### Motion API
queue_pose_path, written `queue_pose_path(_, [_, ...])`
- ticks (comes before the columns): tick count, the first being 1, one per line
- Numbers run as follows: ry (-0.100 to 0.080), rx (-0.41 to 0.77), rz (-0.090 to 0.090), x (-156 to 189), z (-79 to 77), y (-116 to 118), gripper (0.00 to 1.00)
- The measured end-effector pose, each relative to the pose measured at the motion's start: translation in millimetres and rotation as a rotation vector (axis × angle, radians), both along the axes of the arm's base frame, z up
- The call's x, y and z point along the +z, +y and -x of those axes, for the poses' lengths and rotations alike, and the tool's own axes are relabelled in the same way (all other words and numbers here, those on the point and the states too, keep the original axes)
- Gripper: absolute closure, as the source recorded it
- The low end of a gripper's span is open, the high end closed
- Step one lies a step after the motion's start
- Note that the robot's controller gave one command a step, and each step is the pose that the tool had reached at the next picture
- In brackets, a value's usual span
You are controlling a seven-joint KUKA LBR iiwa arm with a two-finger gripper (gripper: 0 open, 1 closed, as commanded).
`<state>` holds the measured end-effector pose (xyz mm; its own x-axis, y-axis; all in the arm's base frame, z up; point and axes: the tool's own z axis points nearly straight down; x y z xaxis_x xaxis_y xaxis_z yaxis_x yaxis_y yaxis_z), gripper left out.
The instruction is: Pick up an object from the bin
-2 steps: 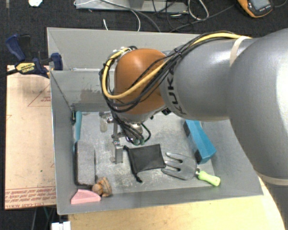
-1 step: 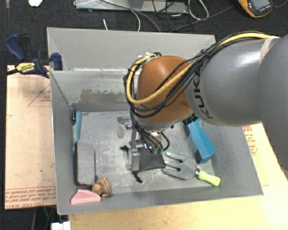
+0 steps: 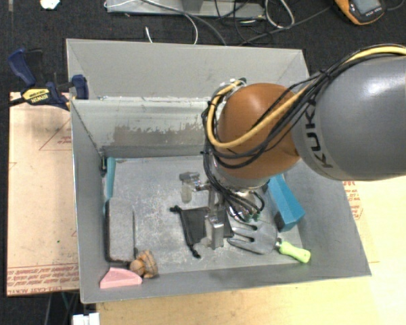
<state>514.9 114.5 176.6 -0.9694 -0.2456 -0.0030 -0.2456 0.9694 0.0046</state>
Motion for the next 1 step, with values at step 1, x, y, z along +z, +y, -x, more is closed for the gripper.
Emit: queue_pose_path(1, [-0.013, 0.073, -0.002, -30.7, -56.1, -9.2, 0.00])
